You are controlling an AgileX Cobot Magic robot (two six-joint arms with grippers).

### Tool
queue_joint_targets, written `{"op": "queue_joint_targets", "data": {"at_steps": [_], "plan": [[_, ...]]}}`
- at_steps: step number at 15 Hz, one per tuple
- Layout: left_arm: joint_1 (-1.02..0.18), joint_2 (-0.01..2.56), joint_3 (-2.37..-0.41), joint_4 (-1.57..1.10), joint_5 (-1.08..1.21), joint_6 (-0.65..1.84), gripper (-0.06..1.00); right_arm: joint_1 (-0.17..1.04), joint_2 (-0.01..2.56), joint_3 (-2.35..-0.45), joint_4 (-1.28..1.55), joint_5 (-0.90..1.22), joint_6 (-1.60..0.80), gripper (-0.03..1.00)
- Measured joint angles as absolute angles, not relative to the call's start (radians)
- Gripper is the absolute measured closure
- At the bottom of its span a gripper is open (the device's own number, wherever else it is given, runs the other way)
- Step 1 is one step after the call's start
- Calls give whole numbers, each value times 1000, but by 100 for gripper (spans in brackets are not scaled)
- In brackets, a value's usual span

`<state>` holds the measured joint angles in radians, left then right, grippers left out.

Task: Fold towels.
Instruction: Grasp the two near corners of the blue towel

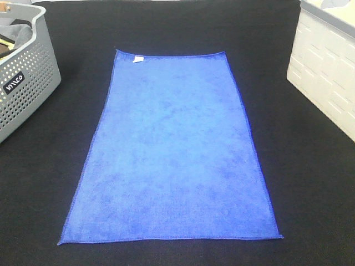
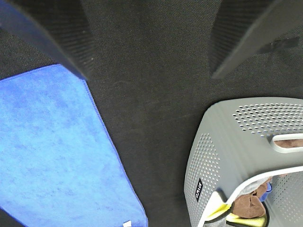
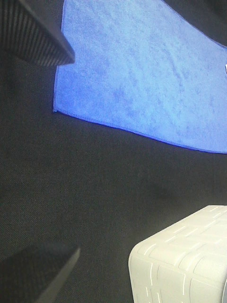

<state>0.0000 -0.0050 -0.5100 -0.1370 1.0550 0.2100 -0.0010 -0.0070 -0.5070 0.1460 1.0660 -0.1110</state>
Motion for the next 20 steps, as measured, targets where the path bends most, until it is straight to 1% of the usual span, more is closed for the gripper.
{"op": "queue_joint_targets", "data": {"at_steps": [20], "plan": [[0, -5, -510, -137, 1055, 210, 29, -1, -7, -507, 146, 1066, -111, 3]]}}
